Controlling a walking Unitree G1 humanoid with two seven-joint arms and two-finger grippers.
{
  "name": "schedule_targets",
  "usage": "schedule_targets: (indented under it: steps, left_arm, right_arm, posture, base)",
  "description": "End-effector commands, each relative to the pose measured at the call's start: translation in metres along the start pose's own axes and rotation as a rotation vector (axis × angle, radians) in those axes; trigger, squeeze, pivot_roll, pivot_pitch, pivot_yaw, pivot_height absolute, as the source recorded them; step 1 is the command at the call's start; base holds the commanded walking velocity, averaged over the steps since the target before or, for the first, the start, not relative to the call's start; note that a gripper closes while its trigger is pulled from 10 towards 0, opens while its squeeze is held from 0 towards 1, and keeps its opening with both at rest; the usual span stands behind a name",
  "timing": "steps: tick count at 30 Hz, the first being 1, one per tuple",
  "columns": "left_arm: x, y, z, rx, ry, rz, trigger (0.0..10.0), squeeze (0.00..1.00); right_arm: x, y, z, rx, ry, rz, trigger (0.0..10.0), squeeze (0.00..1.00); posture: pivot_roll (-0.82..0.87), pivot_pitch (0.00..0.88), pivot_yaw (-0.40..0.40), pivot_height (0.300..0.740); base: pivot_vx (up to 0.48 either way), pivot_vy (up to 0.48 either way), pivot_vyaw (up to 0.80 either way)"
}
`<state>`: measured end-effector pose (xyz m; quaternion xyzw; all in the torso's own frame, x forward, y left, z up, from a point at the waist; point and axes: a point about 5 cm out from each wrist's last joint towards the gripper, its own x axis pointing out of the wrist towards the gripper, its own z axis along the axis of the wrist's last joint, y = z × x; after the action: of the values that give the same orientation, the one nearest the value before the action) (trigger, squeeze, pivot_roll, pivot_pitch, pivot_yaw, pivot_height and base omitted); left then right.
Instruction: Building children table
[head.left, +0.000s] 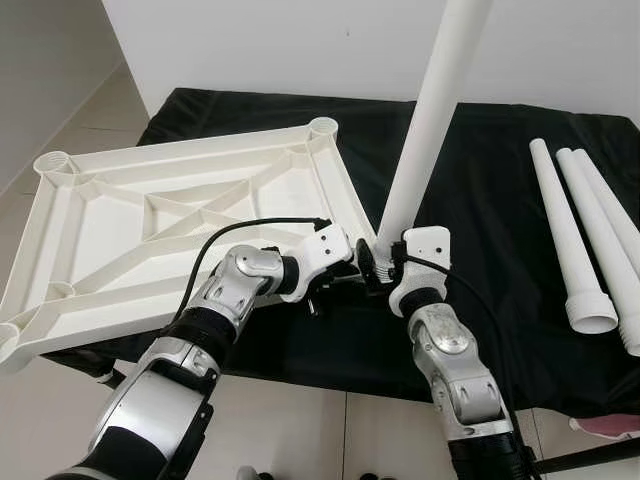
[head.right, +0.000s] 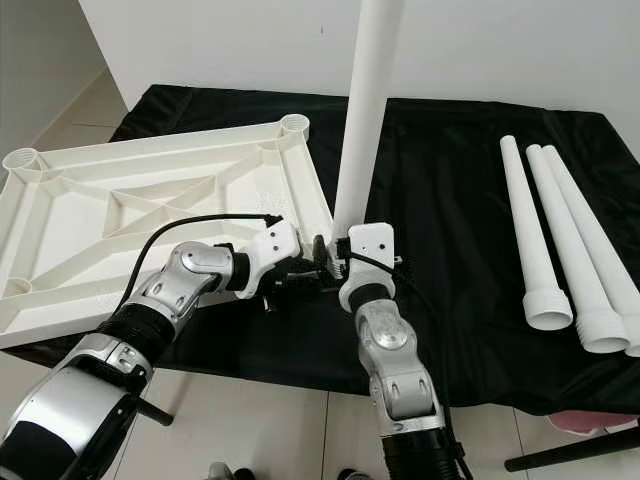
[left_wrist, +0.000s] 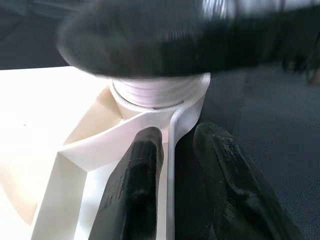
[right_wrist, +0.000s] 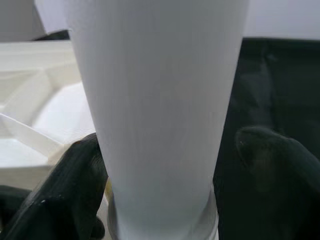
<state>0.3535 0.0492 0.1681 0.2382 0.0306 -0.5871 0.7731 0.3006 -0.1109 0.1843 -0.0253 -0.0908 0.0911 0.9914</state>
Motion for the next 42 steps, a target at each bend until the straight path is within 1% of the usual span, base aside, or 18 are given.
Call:
schedule_targets:
  steps: [1,4,6,7,8,13,15,17,19,20,21,26,30,33,38,39,42]
  left_arm:
    - [-0.002,-0.001,-0.003,-0.021,-0.004,0.006,10.0,0.00]
    - [-0.006,0.001,-0.003,-0.018,-0.006,0.015,10.0,0.00]
    - [-0.006,0.001,-0.003,-0.018,-0.006,0.015,10.0,0.00]
    - [-0.009,0.001,-0.003,-0.013,-0.002,0.020,10.0,0.00]
    - [-0.009,0.001,-0.003,-0.013,-0.002,0.020,10.0,0.00]
    - [-0.012,-0.007,-0.008,0.023,0.037,-0.009,10.0,0.00]
    - [-0.012,-0.009,-0.009,0.027,0.048,-0.013,10.0,0.00]
    - [-0.012,-0.009,-0.009,0.026,0.050,-0.011,10.0,0.00]
    - [-0.013,-0.010,-0.009,0.039,0.062,-0.020,10.0,0.00]
    - [-0.013,-0.010,-0.009,0.039,0.062,-0.020,10.0,0.00]
    - [-0.014,-0.009,-0.009,0.043,0.067,-0.020,10.0,0.00]
    - [-0.013,-0.007,-0.008,0.055,0.086,-0.019,10.0,0.00]
    - [-0.012,-0.007,-0.009,0.060,0.104,-0.022,10.0,0.00]
    - [-0.011,-0.007,-0.011,0.062,0.116,-0.027,10.0,0.00]
    - [-0.010,-0.006,-0.013,0.059,0.133,-0.020,10.0,0.00]
    - [-0.010,-0.005,-0.013,0.056,0.134,-0.018,1.1,0.00]
    - [-0.010,-0.005,-0.013,0.053,0.134,-0.017,1.1,0.00]
  right_arm:
    - [0.000,0.001,0.007,0.013,-0.036,0.037,10.0,0.00]
    - [-0.001,0.004,0.013,0.010,-0.053,0.097,10.0,0.00]
    - [-0.001,0.004,0.013,0.010,-0.053,0.097,10.0,0.00]
    - [-0.001,0.004,0.015,0.004,-0.057,0.124,10.0,0.00]
    - [-0.001,0.004,0.015,0.004,-0.057,0.124,10.0,0.00]
    - [0.002,0.003,0.016,-0.015,-0.048,0.166,10.0,0.00]
    - [0.006,-0.003,0.019,-0.051,-0.043,0.193,10.0,0.00]
    - [0.007,-0.005,0.019,-0.058,-0.042,0.198,10.0,0.00]
    - [0.011,-0.011,0.022,-0.072,-0.040,0.214,10.0,0.00]
    - [0.011,-0.011,0.022,-0.072,-0.040,0.214,10.0,0.00]
    - [0.014,-0.017,0.024,-0.084,-0.036,0.236,10.0,0.00]
    - [0.020,-0.021,0.026,-0.091,-0.016,0.301,10.0,0.00]
    - [0.024,-0.025,0.027,-0.110,0.001,0.326,10.0,0.00]
    - [0.027,-0.027,0.029,-0.115,0.006,0.394,10.0,0.00]
    - [0.031,-0.030,0.032,-0.125,0.007,0.422,10.0,0.00]
    - [0.032,-0.030,0.032,-0.124,0.007,0.429,10.0,0.00]
    - [0.032,-0.030,0.032,-0.123,0.008,0.436,10.0,0.00]
  posture:
    - [-0.05,0.159,0.053,0.740]
    - [-0.05,0.157,0.053,0.740]
    - [-0.05,0.157,0.053,0.740]
    - [-0.04,0.155,0.053,0.740]
    - [-0.04,0.155,0.053,0.740]
    - [-0.04,0.154,0.052,0.740]
    - [-0.04,0.150,0.051,0.740]
    - [-0.04,0.150,0.051,0.740]
    - [-0.04,0.146,0.049,0.740]
    - [-0.04,0.146,0.049,0.740]
    - [-0.04,0.146,0.049,0.740]
    - [-0.04,0.137,0.047,0.740]
    - [-0.04,0.135,0.049,0.740]
    - [-0.04,0.132,0.051,0.740]
    - [-0.04,0.131,0.051,0.740]
    - [-0.04,0.133,0.050,0.740]
    - [-0.04,0.133,0.050,0.740]
  base:
    - [0.000,0.000,0.00]
    - [0.000,0.000,0.00]
    - [0.000,0.000,0.00]
    - [0.000,0.000,0.00]
    - [0.000,0.000,0.00]
    - [0.000,0.000,0.00]
    - [0.000,0.000,0.00]
    - [0.000,0.000,0.00]
    - [0.000,0.000,0.00]
    - [0.000,0.000,0.00]
    - [0.000,0.000,0.00]
    - [0.000,0.000,0.00]
    - [0.000,0.000,0.00]
    - [0.000,0.000,0.00]
    - [0.000,0.000,0.00]
    - [0.000,0.000,0.00]
    - [0.000,0.000,0.00]
